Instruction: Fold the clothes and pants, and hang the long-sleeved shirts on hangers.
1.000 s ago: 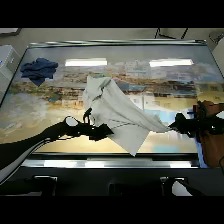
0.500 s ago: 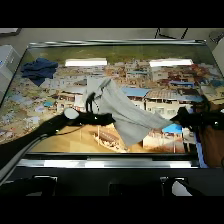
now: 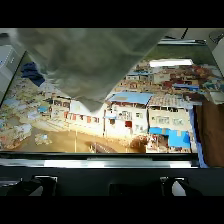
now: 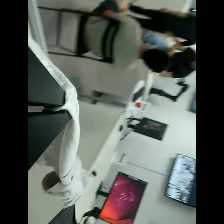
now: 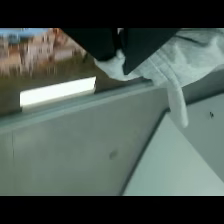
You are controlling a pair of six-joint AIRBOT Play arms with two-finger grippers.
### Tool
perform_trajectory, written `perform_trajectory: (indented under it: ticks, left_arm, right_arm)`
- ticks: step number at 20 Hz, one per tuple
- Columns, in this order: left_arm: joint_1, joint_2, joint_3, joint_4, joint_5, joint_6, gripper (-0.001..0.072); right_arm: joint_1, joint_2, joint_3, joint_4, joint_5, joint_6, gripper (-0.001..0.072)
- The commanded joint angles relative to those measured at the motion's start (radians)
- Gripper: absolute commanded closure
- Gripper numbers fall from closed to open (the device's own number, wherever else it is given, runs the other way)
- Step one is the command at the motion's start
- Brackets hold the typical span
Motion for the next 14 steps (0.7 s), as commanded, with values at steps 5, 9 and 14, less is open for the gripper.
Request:
perform_trajectory:
  ticks: [5, 9, 14]
  left_arm:
    - [0.054, 0.096, 0.135, 0.174, 0.035, -0.011, 0.0681]
    - [0.054, 0.09, 0.06, 0.245, -0.036, -0.011, 0.068]
    - [0.035, 0.003, -0.326, 0.265, -0.202, -0.011, 0.068]
  right_arm:
    - [-0.001, 0.211, 0.133, -0.228, 0.084, 0.03, 0.067]
    - [-0.001, 0.216, 0.132, -0.298, 0.31, 0.092, 0.0671]
    - [-0.001, 0.128, -0.131, -0.468, 0.773, 0.234, 0.0673]
